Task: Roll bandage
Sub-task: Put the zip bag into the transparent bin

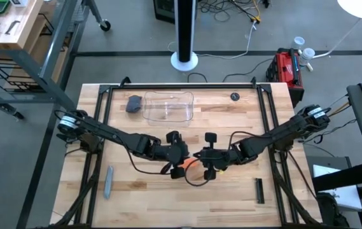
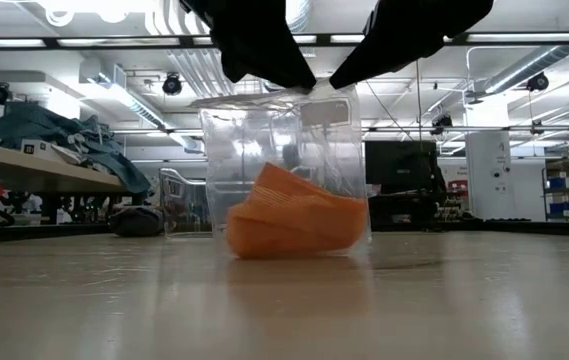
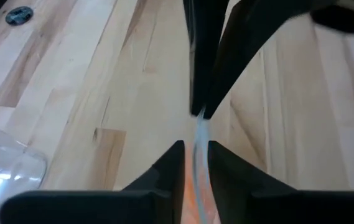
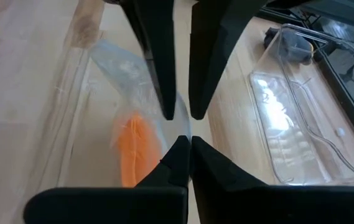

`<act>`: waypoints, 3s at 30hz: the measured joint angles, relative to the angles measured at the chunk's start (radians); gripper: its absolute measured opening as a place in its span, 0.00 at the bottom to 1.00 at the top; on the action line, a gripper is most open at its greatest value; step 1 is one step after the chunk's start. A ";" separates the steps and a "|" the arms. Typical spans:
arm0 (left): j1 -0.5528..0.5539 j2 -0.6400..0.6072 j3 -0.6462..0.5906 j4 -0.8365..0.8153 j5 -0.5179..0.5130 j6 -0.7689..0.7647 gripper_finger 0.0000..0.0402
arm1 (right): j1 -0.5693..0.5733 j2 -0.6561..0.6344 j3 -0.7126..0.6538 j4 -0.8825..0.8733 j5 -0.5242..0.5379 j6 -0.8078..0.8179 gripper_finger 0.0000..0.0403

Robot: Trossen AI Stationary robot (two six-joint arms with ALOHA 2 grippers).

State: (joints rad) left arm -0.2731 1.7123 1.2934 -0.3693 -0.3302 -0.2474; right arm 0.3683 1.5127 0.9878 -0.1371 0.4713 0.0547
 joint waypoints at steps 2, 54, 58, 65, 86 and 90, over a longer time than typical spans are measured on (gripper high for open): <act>-0.001 0.000 0.000 -0.028 0.003 -0.001 0.04 | 0.000 0.000 0.000 -0.003 0.000 0.003 0.00; -0.016 -0.013 0.000 -0.037 0.060 0.028 0.00 | -0.050 0.051 0.000 0.113 -0.157 0.052 0.05; -0.016 -0.013 0.000 -0.035 0.060 0.025 0.00 | -0.048 0.051 0.000 0.111 -0.148 0.041 0.01; -0.016 -0.013 0.002 -0.042 0.059 0.001 0.01 | -0.045 0.049 0.000 0.097 -0.112 0.058 0.00; -0.015 -0.013 0.004 -0.074 0.041 -0.037 0.01 | -0.046 0.019 0.000 0.039 -0.078 0.084 0.00; -0.016 -0.013 -0.001 -0.101 0.049 -0.047 0.03 | -0.045 0.016 0.000 0.025 -0.066 0.084 0.00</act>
State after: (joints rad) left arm -0.2893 1.6993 1.2927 -0.4699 -0.2807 -0.2948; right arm 0.3229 1.5285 0.9880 -0.1123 0.4051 0.1390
